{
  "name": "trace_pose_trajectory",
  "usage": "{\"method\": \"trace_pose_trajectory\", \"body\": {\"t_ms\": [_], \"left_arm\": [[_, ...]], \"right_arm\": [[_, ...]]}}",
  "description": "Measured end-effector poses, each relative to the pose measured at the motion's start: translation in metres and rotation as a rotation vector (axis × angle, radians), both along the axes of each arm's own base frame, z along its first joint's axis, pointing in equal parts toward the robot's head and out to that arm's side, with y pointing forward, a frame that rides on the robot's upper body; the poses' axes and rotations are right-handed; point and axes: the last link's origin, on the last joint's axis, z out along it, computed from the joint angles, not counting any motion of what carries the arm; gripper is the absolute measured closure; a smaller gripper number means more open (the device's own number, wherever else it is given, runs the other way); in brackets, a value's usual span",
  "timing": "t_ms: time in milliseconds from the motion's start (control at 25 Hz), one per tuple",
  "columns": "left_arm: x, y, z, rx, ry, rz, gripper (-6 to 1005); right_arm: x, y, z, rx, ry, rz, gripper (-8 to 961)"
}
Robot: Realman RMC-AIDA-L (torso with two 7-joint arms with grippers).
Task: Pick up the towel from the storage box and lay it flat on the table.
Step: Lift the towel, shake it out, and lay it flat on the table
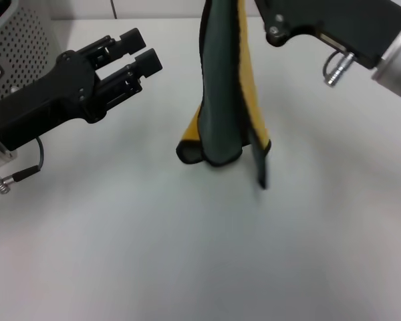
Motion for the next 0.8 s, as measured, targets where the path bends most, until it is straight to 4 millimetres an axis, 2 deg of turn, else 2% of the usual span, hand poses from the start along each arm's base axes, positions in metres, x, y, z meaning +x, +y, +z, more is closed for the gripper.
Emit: {"method": "trace_pose_trajectory", "body": {"t_ms": [240, 400, 720, 800], "left_arm": [[-0.002, 0.003, -0.005, 0.008, 0.043, 0.001, 450], [-0.010, 0.004, -0.013, 0.012, 0.112, 0.028, 450], [-0.019, 0.002, -0.023, 0.006, 0.153, 0.049, 451], [-0.019, 0.001, -0.025, -0.002, 0.161, 0.048, 451]], "right_arm": [[-0.016, 0.014, 0.005, -0.061, -0.053, -0.091, 952], [-0.025, 0.023, 0.017, -0.130, -0.028, -0.106, 952], [-0.032, 0.034, 0.041, -0.122, 0.026, -0.103, 951], [-0.033, 0.036, 0.042, -0.124, 0.027, -0.104, 951]]}}
